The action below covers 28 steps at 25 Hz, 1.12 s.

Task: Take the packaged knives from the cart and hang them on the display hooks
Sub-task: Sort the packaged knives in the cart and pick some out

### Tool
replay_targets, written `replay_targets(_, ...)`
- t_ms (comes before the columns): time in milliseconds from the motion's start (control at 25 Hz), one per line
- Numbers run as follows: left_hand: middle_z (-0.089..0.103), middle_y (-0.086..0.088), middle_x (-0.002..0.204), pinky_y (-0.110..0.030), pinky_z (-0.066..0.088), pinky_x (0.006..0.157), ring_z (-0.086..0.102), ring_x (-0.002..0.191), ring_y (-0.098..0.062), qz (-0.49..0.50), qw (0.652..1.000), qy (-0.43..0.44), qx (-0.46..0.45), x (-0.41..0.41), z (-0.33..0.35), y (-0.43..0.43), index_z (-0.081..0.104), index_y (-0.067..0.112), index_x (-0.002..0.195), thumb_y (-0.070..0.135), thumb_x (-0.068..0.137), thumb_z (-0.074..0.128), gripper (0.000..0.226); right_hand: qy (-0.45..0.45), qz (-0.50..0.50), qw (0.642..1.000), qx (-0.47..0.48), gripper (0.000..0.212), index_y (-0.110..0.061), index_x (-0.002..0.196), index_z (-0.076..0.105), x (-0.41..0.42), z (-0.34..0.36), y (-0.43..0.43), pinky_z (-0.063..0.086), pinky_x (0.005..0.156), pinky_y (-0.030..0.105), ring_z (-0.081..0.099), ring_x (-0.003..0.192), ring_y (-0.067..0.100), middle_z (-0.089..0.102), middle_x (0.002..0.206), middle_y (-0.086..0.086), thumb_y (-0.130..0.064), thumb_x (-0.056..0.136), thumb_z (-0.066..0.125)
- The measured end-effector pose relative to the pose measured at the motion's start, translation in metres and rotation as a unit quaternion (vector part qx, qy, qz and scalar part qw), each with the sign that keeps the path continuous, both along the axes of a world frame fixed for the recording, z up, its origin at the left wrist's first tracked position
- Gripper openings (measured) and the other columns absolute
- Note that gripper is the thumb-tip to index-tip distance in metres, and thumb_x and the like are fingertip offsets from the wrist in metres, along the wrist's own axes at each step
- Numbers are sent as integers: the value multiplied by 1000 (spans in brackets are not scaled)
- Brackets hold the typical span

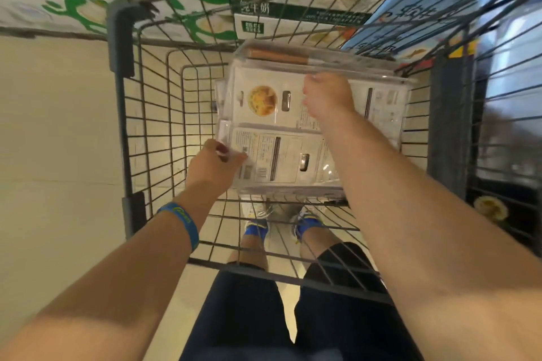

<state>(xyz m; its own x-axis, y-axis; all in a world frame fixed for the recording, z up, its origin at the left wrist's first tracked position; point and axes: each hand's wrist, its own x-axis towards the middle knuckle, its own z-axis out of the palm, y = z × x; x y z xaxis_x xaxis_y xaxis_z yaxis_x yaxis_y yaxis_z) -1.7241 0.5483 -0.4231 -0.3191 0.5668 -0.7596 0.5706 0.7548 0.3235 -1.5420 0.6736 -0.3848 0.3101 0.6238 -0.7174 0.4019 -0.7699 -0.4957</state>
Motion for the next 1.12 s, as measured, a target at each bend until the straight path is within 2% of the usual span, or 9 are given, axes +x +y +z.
replay_targets(160,63,-1,116,-42,59,77,64,96,-24,-38,997,36,60,7,4,-1,50,24,131,43,89,66,49,-42,124,991,32,35,-15,136,61,4,-3,-54,50,96,34,62,114,21,63,138,6,-20,102,52)
replay_targets(280,66,5,113,-39,60,72,65,89,-19,-47,996,31,75,7,10,0,57,25,117,42,88,68,35,-37,232,972,-25,59,-20,153,41,1,-7,-88,43,110,44,49,134,31,43,155,4,-15,97,60)
replay_targets(400,66,9,95,-32,59,60,64,75,-11,-68,998,3,0,3,22,-1,61,26,96,45,85,72,24,-134,281,950,-28,68,-25,152,42,2,-6,-97,41,104,42,36,135,32,43,148,7,-16,91,69)
replay_targets(600,70,5,88,-39,61,65,68,81,-14,-157,983,-77,49,6,71,-14,57,18,89,43,86,72,29,-221,299,928,39,27,-27,117,72,20,23,-109,41,90,36,45,117,28,52,116,3,-20,92,70)
replay_targets(680,72,-5,91,-46,60,70,70,84,-22,-166,978,-101,83,15,95,-19,56,14,94,42,88,69,31,-182,191,961,86,20,-24,111,73,31,36,-118,41,94,34,50,116,26,51,109,-2,-19,95,63)
replay_targets(760,72,-7,87,-47,59,66,70,80,-24,-148,974,-111,128,27,121,-20,52,16,88,40,91,66,27,-80,-50,995,38,29,-23,127,65,38,49,-123,45,105,43,53,124,28,57,126,1,-25,100,55)
replay_targets(880,69,-4,73,-46,56,60,68,68,-22,-124,965,-121,196,42,166,-15,52,18,82,32,91,66,22,181,-334,919,-107,54,-26,134,57,42,80,-128,56,92,46,61,116,30,65,127,8,-64,96,52)
replay_targets(1000,68,2,65,-42,56,61,67,63,-17,-125,963,-103,214,49,211,-10,54,19,81,33,86,68,20,307,-305,890,-142,78,-27,130,64,44,111,-122,56,89,53,67,110,36,74,116,13,-86,79,52)
replay_targets(1120,69,4,65,-40,56,60,67,62,-17,-171,945,-96,264,55,259,-10,56,20,80,39,79,63,20,350,-196,904,-146,62,-25,107,78,39,143,-111,53,91,64,69,104,33,80,94,9,-77,78,60)
